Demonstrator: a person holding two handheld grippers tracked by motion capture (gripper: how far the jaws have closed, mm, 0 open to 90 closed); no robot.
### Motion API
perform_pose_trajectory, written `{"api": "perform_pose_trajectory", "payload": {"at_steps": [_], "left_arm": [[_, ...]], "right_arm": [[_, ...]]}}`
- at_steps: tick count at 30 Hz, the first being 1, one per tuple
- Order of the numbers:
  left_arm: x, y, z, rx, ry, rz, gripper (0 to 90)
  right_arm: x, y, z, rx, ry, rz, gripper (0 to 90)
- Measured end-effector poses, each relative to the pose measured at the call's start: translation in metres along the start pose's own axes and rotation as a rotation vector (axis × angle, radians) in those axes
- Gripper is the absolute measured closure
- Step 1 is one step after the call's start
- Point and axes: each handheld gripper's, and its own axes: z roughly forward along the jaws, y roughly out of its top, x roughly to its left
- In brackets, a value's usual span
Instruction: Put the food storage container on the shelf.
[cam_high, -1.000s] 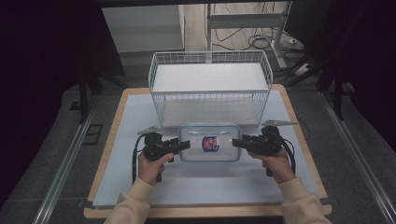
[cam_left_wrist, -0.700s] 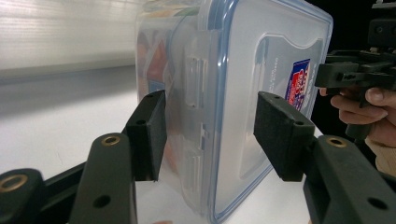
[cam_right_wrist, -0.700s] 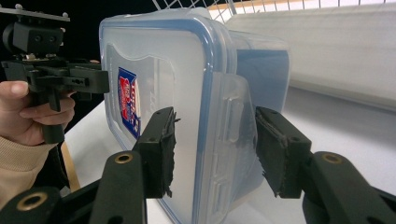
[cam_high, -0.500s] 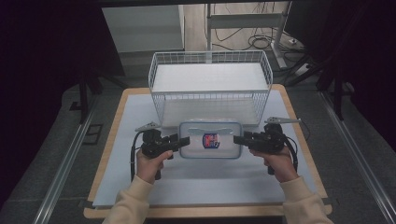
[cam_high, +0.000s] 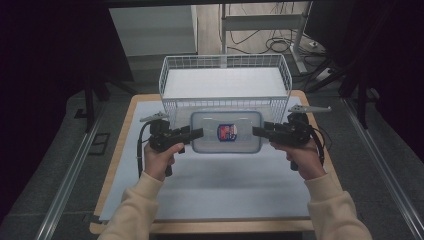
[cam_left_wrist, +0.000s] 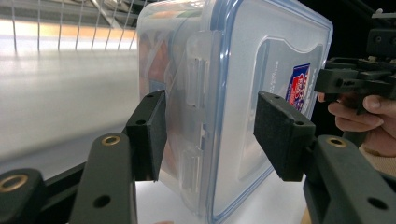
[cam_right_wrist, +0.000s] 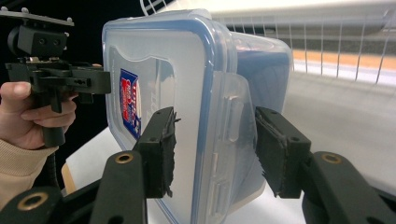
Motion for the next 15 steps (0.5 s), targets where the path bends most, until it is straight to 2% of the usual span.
{"api": "perform_pose_trajectory", "payload": {"at_steps": [3, 7, 15], "left_arm": [[-0.005, 0.015, -0.001, -0.010, 0.002, 0.009, 45.5], [-0.010, 0.034, -0.003, -0.007, 0.006, 0.044, 45.6], [-0.014, 0.071, -0.004, -0.021, 0.001, 0.064, 45.5]], "right_arm": [[0.002, 0.013, -0.003, -0.011, -0.005, -0.011, 49.9], [0.003, 0.030, -0.007, -0.028, -0.007, -0.022, 49.9], [0.003, 0.064, -0.011, -0.058, -0.009, -0.042, 49.9]]}}
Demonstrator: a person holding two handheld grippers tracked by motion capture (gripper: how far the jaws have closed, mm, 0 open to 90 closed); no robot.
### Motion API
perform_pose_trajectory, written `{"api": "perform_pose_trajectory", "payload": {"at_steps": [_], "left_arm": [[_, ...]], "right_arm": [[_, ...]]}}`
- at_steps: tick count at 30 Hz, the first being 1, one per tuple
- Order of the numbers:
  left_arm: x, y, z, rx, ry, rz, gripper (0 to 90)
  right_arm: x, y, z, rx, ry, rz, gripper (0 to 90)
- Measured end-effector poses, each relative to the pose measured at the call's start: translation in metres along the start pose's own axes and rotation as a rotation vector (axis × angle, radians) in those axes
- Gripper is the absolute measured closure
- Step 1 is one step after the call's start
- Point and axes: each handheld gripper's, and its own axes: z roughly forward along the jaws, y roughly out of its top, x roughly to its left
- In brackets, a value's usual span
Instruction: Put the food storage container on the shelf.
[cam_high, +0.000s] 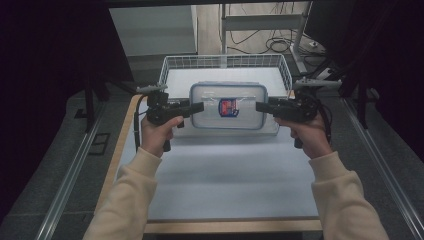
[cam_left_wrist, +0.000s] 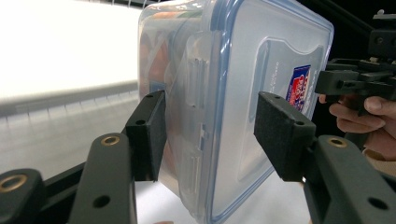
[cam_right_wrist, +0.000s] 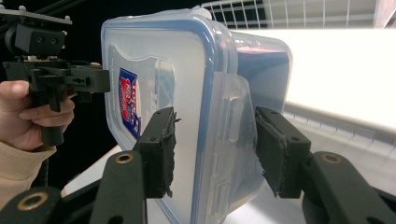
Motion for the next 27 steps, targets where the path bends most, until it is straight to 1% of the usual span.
{"api": "perform_pose_trajectory", "payload": {"at_steps": [3, 6, 8, 10, 12, 13, 15, 16, 17, 18, 20, 21, 22, 26, 27], "left_arm": [[0.002, 0.016, 0.000, -0.005, -0.002, 0.000, 45.6], [0.004, 0.029, 0.000, -0.007, 0.002, 0.005, 45.6], [0.007, 0.038, 0.000, -0.005, 0.005, 0.007, 45.5], [0.011, 0.046, 0.002, -0.010, 0.003, 0.002, 45.8], [0.016, 0.053, 0.004, -0.008, 0.004, 0.004, 45.9], [0.020, 0.057, 0.006, -0.012, 0.002, -0.005, 45.9], [0.028, 0.064, 0.011, -0.013, -0.003, -0.011, 45.9], [0.030, 0.066, 0.013, -0.011, -0.004, -0.014, 45.9], [0.034, 0.070, 0.017, -0.007, -0.003, -0.030, 45.9], [0.037, 0.072, 0.019, -0.001, -0.003, -0.030, 45.8], [0.043, 0.076, 0.024, -0.005, 0.000, -0.044, 45.7], [0.050, 0.080, 0.028, 0.009, 0.000, -0.043, 45.6], [0.054, 0.081, 0.029, 0.014, -0.001, -0.048, 45.5], [0.065, 0.083, 0.037, 0.032, 0.003, -0.082, 45.2], [0.067, 0.084, 0.038, 0.037, 0.005, -0.078, 45.1]], "right_arm": [[0.000, 0.014, 0.001, -0.003, -0.003, -0.001, 49.8], [-0.003, 0.029, 0.004, -0.009, -0.001, -0.005, 49.8], [-0.006, 0.037, 0.008, -0.015, 0.003, 0.003, 49.9], [-0.009, 0.046, 0.012, -0.007, 0.009, 0.017, 50.0], [-0.014, 0.054, 0.017, 0.001, 0.009, 0.018, 49.9], [-0.015, 0.057, 0.018, 0.006, 0.007, 0.022, 49.9], [-0.020, 0.066, 0.024, 0.015, 0.001, 0.029, 49.7], [-0.023, 0.071, 0.027, 0.015, -0.004, 0.035, 49.6], [-0.025, 0.073, 0.029, 0.016, -0.007, 0.037, 49.5], [-0.029, 0.077, 0.032, 0.017, -0.010, 0.044, 49.4], [-0.035, 0.082, 0.037, 0.013, -0.015, 0.055, 49.3], [-0.038, 0.083, 0.039, 0.015, -0.015, 0.064, 49.3], [-0.043, 0.085, 0.045, 0.019, -0.018, 0.074, 49.3], [-0.052, 0.086, 0.056, 0.035, -0.024, 0.093, 49.3], [-0.055, 0.086, 0.058, 0.037, -0.022, 0.101, 49.3]]}}
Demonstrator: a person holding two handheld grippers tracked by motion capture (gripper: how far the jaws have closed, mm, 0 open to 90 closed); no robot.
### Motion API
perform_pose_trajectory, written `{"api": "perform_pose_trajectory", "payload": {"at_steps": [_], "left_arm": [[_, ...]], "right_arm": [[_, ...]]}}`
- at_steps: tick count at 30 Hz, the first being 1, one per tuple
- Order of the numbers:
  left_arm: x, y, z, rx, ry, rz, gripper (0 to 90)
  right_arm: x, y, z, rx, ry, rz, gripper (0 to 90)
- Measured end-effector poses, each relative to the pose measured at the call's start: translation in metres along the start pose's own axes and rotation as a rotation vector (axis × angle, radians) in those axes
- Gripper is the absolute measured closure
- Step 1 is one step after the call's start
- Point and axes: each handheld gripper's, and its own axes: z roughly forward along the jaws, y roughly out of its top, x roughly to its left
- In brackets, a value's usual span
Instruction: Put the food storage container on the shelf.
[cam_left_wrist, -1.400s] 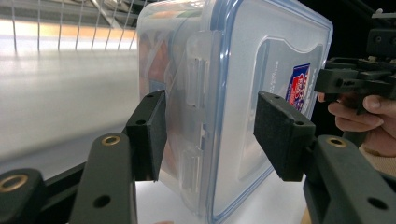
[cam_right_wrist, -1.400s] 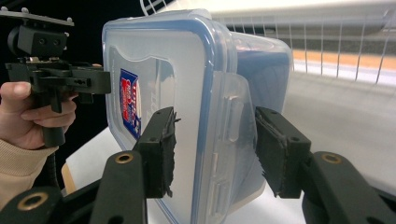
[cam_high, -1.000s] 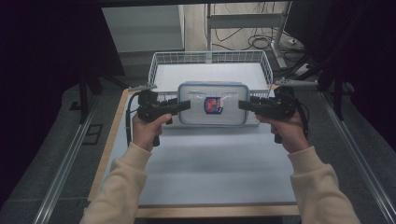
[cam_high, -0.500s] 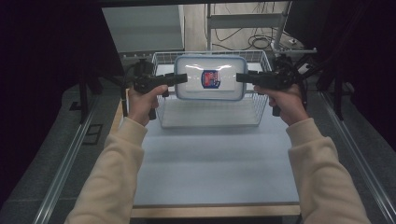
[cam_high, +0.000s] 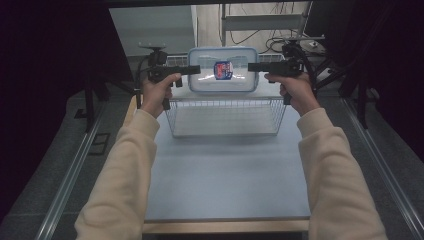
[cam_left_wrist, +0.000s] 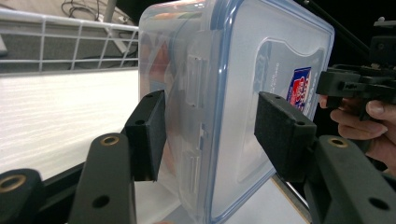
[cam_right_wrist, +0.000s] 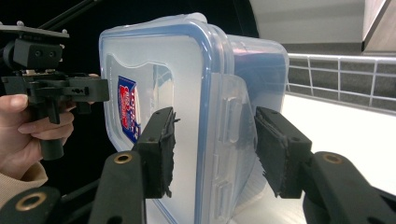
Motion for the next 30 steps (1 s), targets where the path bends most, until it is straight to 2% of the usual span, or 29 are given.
{"api": "perform_pose_trajectory", "payload": {"at_steps": [5, 9, 12, 14, 18, 19, 22, 26, 28, 29, 30], "left_arm": [[0.004, -0.001, 0.007, 0.028, 0.007, -0.022, 44.7], [0.004, 0.001, 0.009, 0.018, 0.013, -0.020, 44.4], [0.006, 0.001, 0.011, 0.008, 0.013, -0.041, 44.5], [0.009, 0.002, 0.013, -0.002, 0.012, -0.066, 44.5], [0.013, 0.004, 0.019, -0.023, 0.016, -0.114, 44.3], [0.013, 0.004, 0.020, -0.022, 0.020, -0.114, 43.8], [0.016, 0.006, 0.024, -0.021, 0.027, -0.126, 41.7], [0.024, 0.007, 0.029, -0.024, 0.014, -0.172, 40.5], [0.028, 0.008, 0.032, -0.020, 0.013, -0.199, 39.3], [0.029, 0.007, 0.034, -0.020, 0.017, -0.209, 37.9], [0.031, 0.007, 0.035, -0.019, 0.026, -0.208, 38.8]], "right_arm": [[-0.008, -0.001, 0.005, 0.020, -0.002, 0.025, 49.0], [-0.013, -0.002, 0.007, 0.030, 0.001, 0.056, 48.7], [-0.016, -0.001, 0.008, 0.031, 0.003, 0.072, 48.3], [-0.018, 0.001, 0.010, 0.031, -0.007, 0.090, 47.9], [-0.020, 0.007, 0.015, 0.035, -0.057, 0.122, 47.3], [-0.020, 0.008, 0.017, 0.034, -0.068, 0.132, 47.2], [-0.025, 0.009, 0.020, 0.025, -0.066, 0.171, 46.9], [-0.030, 0.009, 0.026, 0.009, -0.089, 0.218, 45.6], [-0.030, 0.011, 0.028, 0.015, -0.112, 0.224, 45.4], [-0.029, 0.011, 0.030, 0.021, -0.133, 0.211, 46.4], [-0.027, 0.012, 0.033, 0.032, -0.144, 0.211, 40.4]]}}
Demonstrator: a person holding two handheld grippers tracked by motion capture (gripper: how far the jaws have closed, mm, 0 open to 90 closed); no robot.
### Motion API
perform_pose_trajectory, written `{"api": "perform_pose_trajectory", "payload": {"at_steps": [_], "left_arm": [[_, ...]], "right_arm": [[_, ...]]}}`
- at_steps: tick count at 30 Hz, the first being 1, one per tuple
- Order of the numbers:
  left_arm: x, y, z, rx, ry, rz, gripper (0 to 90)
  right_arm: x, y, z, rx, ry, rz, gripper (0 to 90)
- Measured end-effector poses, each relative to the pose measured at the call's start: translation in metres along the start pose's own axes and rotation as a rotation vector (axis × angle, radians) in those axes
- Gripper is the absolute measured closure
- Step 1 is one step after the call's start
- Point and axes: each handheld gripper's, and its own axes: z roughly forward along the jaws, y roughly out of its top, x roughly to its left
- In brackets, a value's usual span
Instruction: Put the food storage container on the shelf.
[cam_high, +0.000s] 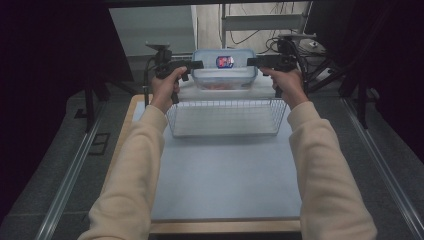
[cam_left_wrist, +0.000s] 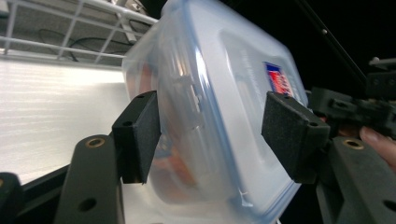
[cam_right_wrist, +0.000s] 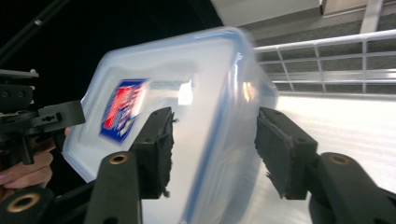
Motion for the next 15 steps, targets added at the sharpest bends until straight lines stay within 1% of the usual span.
{"api": "perform_pose_trajectory", "payload": {"at_steps": [1, 2, 3, 5, 7, 9, 10, 11, 12, 14, 15], "left_arm": [[0.000, 0.000, 0.001, -0.003, 0.009, 0.000, 40.5], [0.000, 0.000, 0.002, -0.009, 0.012, -0.004, 40.2], [0.001, 0.000, 0.003, -0.009, 0.014, -0.006, 39.5], [0.001, 0.001, 0.005, -0.006, 0.016, -0.010, 36.1], [0.000, 0.001, 0.006, -0.005, 0.022, -0.003, 35.6], [-0.002, 0.002, 0.004, -0.012, 0.051, 0.014, 32.6], [-0.003, 0.002, 0.002, -0.021, 0.056, 0.021, 32.1], [-0.005, 0.002, -0.001, -0.037, 0.062, 0.030, 31.6], [-0.006, 0.002, -0.005, -0.050, 0.063, 0.037, 30.4], [-0.009, 0.001, -0.011, -0.055, 0.063, 0.045, 29.6], [-0.011, 0.000, -0.016, -0.055, 0.065, 0.056, 29.9]], "right_arm": [[0.002, 0.000, 0.004, 0.025, -0.041, -0.006, 37.2], [0.003, -0.001, 0.006, 0.027, -0.054, -0.005, 36.7], [0.005, -0.002, 0.007, 0.007, -0.064, -0.004, 37.9], [0.005, -0.002, 0.007, -0.011, -0.074, 0.016, 39.5], [0.006, -0.003, 0.006, -0.009, -0.077, 0.005, 38.7], [0.008, -0.004, 0.003, -0.019, -0.072, -0.007, 36.4], [0.009, -0.004, -0.001, -0.031, -0.068, -0.016, 35.7], [0.010, -0.004, -0.003, -0.039, -0.062, -0.024, 35.4], [0.011, -0.004, -0.009, -0.055, -0.056, -0.043, 35.1], [0.012, -0.006, -0.017, -0.064, -0.047, -0.068, 33.9], [0.012, -0.006, -0.019, -0.063, -0.039, -0.073, 33.2]]}}
